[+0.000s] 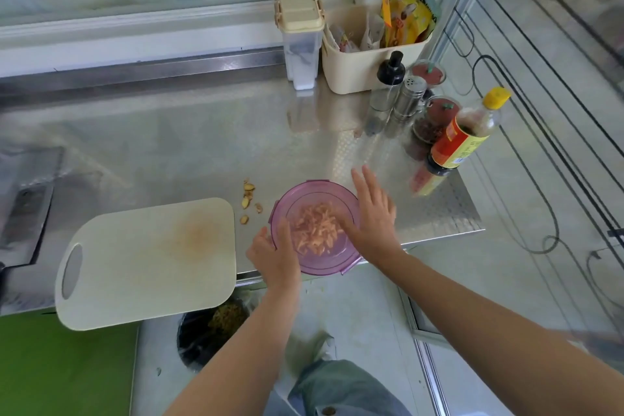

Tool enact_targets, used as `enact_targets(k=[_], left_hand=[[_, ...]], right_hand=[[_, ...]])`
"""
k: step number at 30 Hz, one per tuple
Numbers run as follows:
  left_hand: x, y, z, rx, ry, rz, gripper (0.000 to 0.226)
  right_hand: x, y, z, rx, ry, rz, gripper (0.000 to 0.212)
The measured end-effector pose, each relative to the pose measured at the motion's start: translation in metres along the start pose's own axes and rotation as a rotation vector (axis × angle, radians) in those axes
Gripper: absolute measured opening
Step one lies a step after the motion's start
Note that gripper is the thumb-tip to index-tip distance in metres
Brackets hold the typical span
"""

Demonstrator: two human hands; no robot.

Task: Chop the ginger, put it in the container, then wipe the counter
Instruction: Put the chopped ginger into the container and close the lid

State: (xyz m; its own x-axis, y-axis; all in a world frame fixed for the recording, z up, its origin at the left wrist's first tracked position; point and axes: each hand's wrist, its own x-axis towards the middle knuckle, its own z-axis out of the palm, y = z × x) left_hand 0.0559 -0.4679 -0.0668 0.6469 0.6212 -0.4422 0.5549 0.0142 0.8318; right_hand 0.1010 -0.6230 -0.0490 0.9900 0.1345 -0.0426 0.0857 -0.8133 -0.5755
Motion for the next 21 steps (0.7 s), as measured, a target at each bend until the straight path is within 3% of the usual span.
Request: enact_targets(k=[2,4,6,10,13,16,21], left_hand=[[-0.002,0.003,-0.003,0.066,-0.082,-0.050,0.072],[-0.003,0.006,-0.004,0.150,-0.110,-0.062,0.067],[-0.004,0.010,-0.001,0.182,-0.122,-0.041,0.065],[-0.017,0.027,0.018,0.204,-0.241,0.085,0.057],[-0.024,0.037,0.040,0.210,-0.348,0.170,0.074],[-0.035,0.046,0.059,0.135,-0.534,0.151,0.058],[-0.032,0.041,0.071,0.175,-0.684,0.126,0.084]], right_hand=[[-0.003,0.004,-0.009,0.180,-0.081,0.308,0.090],[-0.007,0.015,-0.008,0.342,-0.238,0.449,0.079],[-0.011,0.023,-0.008,0.549,-0.278,0.514,0.067],[-0.013,0.038,-0.020,0.698,-0.123,0.609,0.052],[-0.016,0.052,-0.038,0.858,0.010,0.748,0.047],[-0.021,0.063,-0.049,0.968,0.104,0.863,0.045],[-0.025,0.069,-0.056,0.917,0.111,0.895,0.040]])
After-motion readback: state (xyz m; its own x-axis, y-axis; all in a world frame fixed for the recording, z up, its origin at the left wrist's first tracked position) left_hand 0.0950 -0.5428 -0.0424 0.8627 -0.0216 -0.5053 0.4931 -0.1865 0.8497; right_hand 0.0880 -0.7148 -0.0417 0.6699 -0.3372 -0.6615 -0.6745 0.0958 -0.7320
